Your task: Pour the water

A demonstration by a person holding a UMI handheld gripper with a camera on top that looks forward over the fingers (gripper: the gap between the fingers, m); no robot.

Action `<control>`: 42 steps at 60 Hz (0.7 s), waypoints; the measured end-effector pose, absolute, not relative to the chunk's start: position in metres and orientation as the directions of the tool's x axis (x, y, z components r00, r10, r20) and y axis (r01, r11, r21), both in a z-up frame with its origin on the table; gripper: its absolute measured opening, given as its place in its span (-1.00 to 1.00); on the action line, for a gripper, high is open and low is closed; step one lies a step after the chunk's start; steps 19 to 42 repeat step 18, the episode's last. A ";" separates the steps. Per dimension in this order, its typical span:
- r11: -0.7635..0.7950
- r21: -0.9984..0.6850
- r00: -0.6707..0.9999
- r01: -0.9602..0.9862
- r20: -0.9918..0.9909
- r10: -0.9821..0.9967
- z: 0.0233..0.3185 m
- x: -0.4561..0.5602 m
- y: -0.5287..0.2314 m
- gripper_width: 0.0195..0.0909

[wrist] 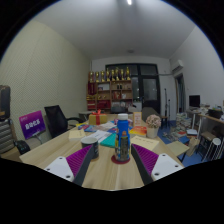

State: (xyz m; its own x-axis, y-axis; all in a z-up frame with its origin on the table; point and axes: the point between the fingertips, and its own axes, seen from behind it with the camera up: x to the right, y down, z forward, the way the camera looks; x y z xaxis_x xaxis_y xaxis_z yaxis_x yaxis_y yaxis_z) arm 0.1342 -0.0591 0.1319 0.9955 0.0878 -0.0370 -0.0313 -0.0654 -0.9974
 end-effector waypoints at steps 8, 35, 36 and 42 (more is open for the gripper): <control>-0.057 -0.998 0.997 0.008 0.003 0.074 0.121 0.125 -0.128 0.79; -0.054 -0.998 1.000 0.009 0.009 -0.003 0.102 0.131 -0.195 0.79; -0.054 -0.998 1.000 0.009 0.009 -0.003 0.102 0.131 -0.195 0.79; -0.054 -0.998 1.000 0.009 0.009 -0.003 0.102 0.131 -0.195 0.79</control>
